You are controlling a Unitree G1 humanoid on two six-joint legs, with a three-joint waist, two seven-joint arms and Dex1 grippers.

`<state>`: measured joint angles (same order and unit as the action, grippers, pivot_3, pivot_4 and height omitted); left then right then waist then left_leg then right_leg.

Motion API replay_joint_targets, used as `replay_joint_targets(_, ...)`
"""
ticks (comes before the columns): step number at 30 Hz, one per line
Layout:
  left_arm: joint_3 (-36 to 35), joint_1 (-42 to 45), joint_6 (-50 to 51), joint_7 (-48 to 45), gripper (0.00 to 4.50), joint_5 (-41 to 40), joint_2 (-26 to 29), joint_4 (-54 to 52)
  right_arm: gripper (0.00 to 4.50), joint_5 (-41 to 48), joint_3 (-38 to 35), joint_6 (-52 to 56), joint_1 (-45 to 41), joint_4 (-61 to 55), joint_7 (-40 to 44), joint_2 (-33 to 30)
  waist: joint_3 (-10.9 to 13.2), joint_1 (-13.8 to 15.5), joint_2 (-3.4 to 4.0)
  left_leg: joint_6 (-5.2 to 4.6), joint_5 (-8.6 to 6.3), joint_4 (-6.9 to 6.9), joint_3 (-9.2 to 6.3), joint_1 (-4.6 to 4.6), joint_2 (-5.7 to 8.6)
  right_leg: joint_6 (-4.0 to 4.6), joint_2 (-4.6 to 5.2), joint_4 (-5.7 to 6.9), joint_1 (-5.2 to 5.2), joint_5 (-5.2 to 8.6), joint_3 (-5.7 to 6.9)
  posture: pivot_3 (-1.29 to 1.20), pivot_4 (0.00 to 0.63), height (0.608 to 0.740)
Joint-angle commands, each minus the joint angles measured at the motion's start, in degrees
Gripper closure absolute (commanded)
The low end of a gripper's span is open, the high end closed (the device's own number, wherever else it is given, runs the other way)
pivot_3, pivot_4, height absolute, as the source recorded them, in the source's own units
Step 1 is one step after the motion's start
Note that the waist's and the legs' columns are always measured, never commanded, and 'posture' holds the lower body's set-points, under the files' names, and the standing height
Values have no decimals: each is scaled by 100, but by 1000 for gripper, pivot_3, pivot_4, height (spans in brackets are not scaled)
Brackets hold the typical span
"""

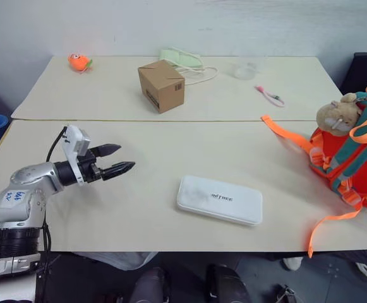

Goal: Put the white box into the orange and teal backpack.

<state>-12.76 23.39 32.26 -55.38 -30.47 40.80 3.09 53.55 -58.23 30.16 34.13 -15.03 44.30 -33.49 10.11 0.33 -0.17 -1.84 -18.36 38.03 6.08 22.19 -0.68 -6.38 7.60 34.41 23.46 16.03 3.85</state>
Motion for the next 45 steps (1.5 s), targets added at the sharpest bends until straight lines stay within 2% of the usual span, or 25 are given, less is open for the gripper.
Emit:
replay_joint_targets(1, -17, -12, 26, -90, 0, -138, 0, -161, 13, 56, -58, -81, 25, -110, -12, 67, 0, -2, 0, 4, -2, 0, 1, 0, 0, 0, 0, 1, 0, 0, -1, 0, 150, 740)
replay_joint_targets(7, 127, -106, 67, -74, 0, 44, 73, -235, 13, -57, 199, -23, -123, -434, -132, -145, 0, -40, 0, 7, 0, 0, 3, -2, 0, 0, -4, 5, 1, 0, -3, 0, 150, 740)
replay_joint_targets(11, 633, -242, -271, -215, 0, 486, 162, -398, 13, -581, 973, -97, -384, -937, -91, -551, 0, -45, 0, 8, 0, 1, 13, -7, 0, -1, -5, 11, 3, 0, -14, 0, 150, 740)
replay_joint_targets(14, 1043, -267, -642, -270, 591, 850, 122, -425, 625, -952, 1633, -77, -743, -1119, -138, -847, 0, -25, -1, 8, 3, 2, 13, -6, 0, -1, -8, 11, 4, 0, -12, 0, 150, 740)
replay_joint_targets(19, 1773, -82, -1122, -317, 2052, 1362, -137, -320, 2246, -1824, 2985, -205, -1425, -941, 41, -1327, 2, 46, -3, -21, 20, 6, 14, -1, 4, -2, -8, 9, 5, -1, 2, 0, 150, 740)
replay_joint_targets(25, 2256, 82, -1190, -273, 3861, 1532, -741, -123, 4271, -2433, 3791, -585, -1964, -487, 421, -1434, 3, 117, -6, -30, 22, 18, 21, 1, 11, -6, -11, 22, 7, -3, 44, 0, 150, 740)
replay_joint_targets(26, 2341, 107, -1136, -260, 4107, 1566, -818, -124, 4482, -2459, 3937, -537, -2050, -497, 410, -1407, 3, 116, -6, -30, 23, 19, 20, 3, 10, -6, -10, 22, 7, -3, 45, 0, 150, 740)
replay_joint_targets(28, 2499, 136, -1025, -206, 4400, 1643, -949, -153, 4500, -2474, 4237, -367, -2248, -560, 334, -1318, 4, 105, -9, -31, 22, 25, 20, 2, 10, -7, -13, 24, 4, -4, 45, 0, 150, 740)
replay_joint_targets(32, 2595, 54, -799, -276, 4400, 1535, -1077, -409, 4500, -2659, 4626, -299, -2650, -532, 99, -1099, 5, 87, -10, -32, 23, 36, 19, 1, 6, -8, -13, 37, 5, -4, 43, 0, 150, 740)
replay_joint_targets(38, 2550, -113, -370, -346, 4400, 1390, -986, -647, 4500, -2948, 4740, -219, -3144, -274, -294, -866, 5, 85, -9, -30, 23, 40, 19, 2, 5, -8, -13, 37, 6, -4, 44, 0, 150, 740)
replay_joint_targets(41, 2341, -130, 139, -279, 3832, 1281, -822, -523, 4500, -3006, 4688, -180, -3120, -302, -325, -887, 5, 99, -9, -29, 23, 39, 16, 3, 4, -7, -13, 37, 5, -4, 48, 0, 150, 740)
replay_joint_targets(45, 2069, -58, 1206, -418, 2671, 869, -406, -375, 4500, -3057, 4546, -173, -3007, -377, -303, -968, 4, 86, -9, -29, 23, 43, 14, -1, 3, -7, -12, 43, 1, -4, 48, 0, 150, 740)
